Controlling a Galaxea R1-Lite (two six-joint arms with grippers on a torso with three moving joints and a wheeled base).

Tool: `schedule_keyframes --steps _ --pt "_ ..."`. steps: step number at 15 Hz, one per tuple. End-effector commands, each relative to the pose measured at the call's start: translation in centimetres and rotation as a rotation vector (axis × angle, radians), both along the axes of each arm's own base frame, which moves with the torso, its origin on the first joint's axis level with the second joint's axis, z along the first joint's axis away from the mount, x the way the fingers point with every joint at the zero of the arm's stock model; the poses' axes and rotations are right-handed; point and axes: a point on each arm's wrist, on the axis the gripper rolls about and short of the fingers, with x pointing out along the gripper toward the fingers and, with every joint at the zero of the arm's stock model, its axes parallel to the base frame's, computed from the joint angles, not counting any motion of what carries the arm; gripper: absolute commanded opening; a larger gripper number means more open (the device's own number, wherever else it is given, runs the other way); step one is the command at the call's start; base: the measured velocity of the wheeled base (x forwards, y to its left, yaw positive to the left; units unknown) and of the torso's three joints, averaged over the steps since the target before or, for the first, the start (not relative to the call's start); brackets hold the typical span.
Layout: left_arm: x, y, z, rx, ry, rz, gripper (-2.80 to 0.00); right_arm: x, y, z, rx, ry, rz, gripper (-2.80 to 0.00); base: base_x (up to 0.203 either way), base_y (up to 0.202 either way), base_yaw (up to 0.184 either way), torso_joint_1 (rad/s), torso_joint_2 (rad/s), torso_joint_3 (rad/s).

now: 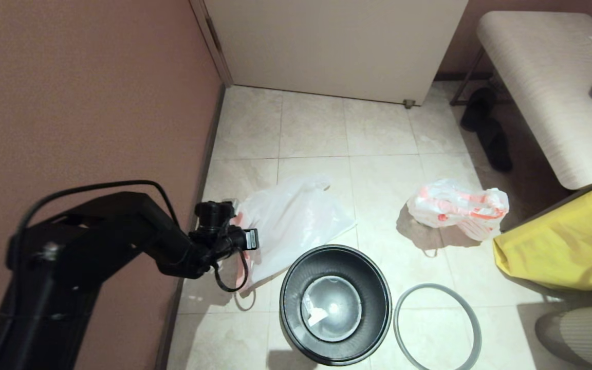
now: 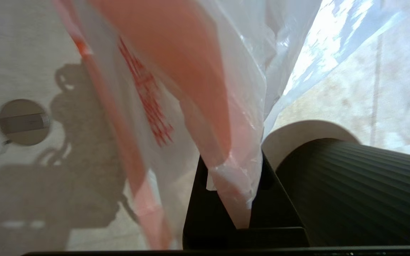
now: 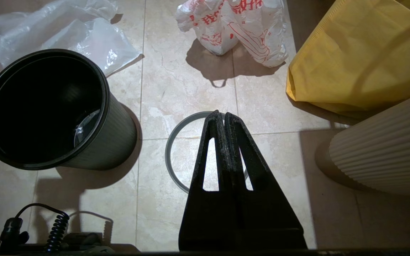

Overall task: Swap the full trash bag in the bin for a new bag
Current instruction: Pick up a new trash bag, then put the new garbage bag on the trash can

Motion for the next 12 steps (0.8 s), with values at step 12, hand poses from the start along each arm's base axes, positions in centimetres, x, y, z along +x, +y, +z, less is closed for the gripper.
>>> schedule_keyframes --steps 12 --pt "-28.5 1.2 31.0 -0.123 -0.241 -0.251 -2.80 0.0 0.0 0.0 0.000 0.000 0.000 -2.80 0.000 0.000 0.000 0.000 0.00 0.000"
